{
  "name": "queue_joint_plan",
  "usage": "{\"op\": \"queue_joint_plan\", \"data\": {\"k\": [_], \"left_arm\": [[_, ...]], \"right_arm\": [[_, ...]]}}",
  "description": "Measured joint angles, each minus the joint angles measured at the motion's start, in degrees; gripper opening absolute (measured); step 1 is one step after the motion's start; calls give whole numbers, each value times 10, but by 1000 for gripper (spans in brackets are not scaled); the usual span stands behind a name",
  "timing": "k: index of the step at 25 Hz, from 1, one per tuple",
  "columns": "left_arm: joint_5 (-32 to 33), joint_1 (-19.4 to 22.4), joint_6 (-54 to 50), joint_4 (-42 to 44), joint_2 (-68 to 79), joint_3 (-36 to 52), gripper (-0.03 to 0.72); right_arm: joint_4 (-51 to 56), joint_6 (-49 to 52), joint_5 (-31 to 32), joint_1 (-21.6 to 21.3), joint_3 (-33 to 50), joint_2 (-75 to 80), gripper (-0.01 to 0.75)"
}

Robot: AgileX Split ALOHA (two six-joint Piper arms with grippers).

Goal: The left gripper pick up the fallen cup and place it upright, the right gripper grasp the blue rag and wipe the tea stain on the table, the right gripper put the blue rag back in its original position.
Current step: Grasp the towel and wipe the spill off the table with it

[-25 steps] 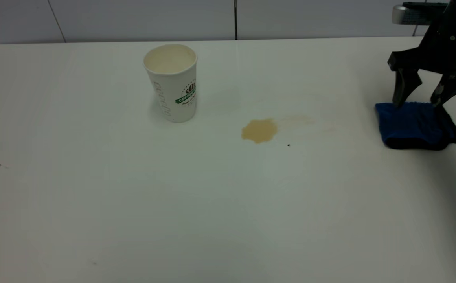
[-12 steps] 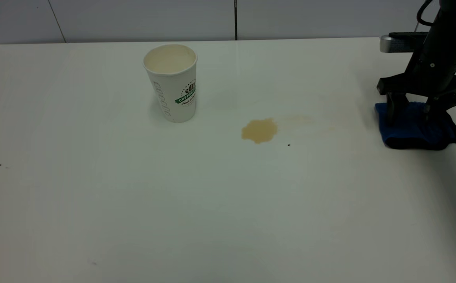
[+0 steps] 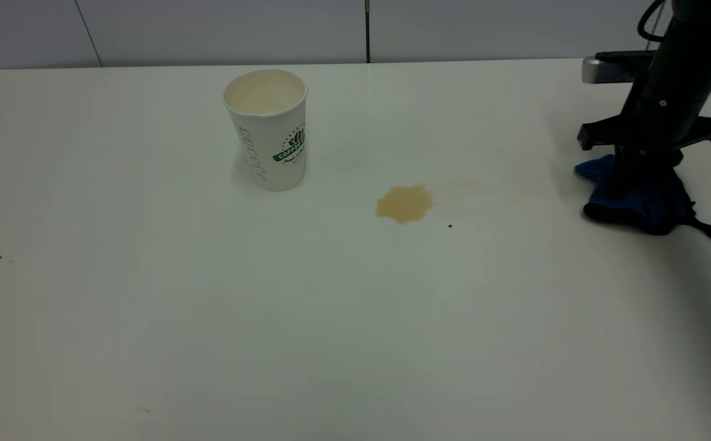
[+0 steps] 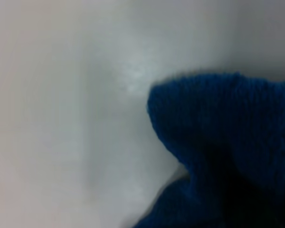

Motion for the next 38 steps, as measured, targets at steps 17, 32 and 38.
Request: {"op": "queue_joint_plan", "data": {"k": [17, 32, 38], "left_arm": [[0, 0, 0, 0, 0, 0, 507], [0, 0, -1, 0, 0, 0, 507], [0, 0, -1, 0, 0, 0, 507]], "right_arm": [[6, 1, 32, 292, -65, 30, 62], [29, 40, 57, 237, -287, 133, 62], [22, 59, 99, 176, -292, 134, 62]]}}
